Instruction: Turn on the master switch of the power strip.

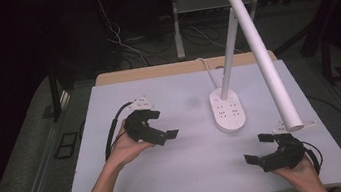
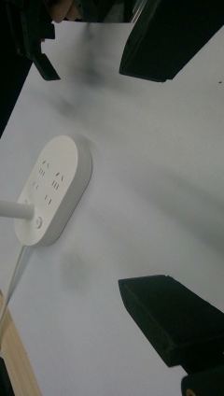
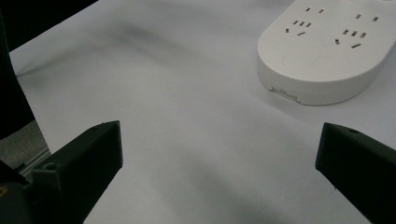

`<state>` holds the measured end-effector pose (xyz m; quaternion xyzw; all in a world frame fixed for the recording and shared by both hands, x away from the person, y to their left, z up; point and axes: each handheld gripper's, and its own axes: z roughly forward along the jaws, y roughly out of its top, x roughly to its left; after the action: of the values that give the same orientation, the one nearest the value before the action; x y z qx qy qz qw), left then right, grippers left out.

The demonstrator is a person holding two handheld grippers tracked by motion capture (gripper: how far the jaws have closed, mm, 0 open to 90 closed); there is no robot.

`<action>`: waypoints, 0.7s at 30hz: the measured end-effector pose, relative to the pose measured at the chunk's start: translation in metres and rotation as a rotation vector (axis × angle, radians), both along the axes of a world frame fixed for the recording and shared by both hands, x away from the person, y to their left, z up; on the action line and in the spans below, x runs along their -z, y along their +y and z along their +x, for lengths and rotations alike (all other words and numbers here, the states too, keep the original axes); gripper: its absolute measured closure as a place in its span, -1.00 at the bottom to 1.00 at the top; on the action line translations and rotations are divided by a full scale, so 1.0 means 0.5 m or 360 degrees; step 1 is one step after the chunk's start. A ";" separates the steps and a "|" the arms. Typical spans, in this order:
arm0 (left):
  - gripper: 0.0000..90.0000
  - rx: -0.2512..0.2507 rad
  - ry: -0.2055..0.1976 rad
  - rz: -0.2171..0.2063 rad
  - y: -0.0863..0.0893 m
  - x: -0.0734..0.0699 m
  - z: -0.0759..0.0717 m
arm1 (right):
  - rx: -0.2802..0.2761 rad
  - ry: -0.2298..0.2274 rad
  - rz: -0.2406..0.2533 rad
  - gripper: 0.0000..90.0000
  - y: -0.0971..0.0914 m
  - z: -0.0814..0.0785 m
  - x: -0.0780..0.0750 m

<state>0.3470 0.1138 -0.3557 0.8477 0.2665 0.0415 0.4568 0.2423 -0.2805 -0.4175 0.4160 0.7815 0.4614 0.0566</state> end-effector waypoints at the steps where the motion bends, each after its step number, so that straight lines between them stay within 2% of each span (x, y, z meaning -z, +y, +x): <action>1: -1.00 0.0000 0.0001 0.0003 -0.003 -0.001 0.003 | 0.0000 0.0002 0.0000 -1.00 0.000 0.000 0.000; 5: -1.00 0.0008 -0.0001 0.0019 -0.012 -0.005 0.016 | 0.0000 0.0002 -0.0002 -1.00 0.000 -0.001 0.000; 7: -1.00 0.0010 0.0000 0.0023 -0.019 -0.008 0.026 | -0.0003 -0.0027 -0.0008 -1.00 -0.002 0.001 0.001; 16: -1.00 0.0001 0.0007 0.0022 -0.034 -0.010 0.052 | 0.0003 -0.0016 -0.0002 -1.00 -0.002 0.002 0.002; 21: -1.00 0.0015 0.0007 0.0047 -0.046 -0.014 0.068 | -0.0002 -0.0011 -0.0005 -1.00 -0.001 0.002 0.001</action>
<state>0.3811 0.0907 -0.3487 0.8557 0.2628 0.0415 0.4438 0.2431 -0.2811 -0.4180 0.4139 0.7823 0.4616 0.0597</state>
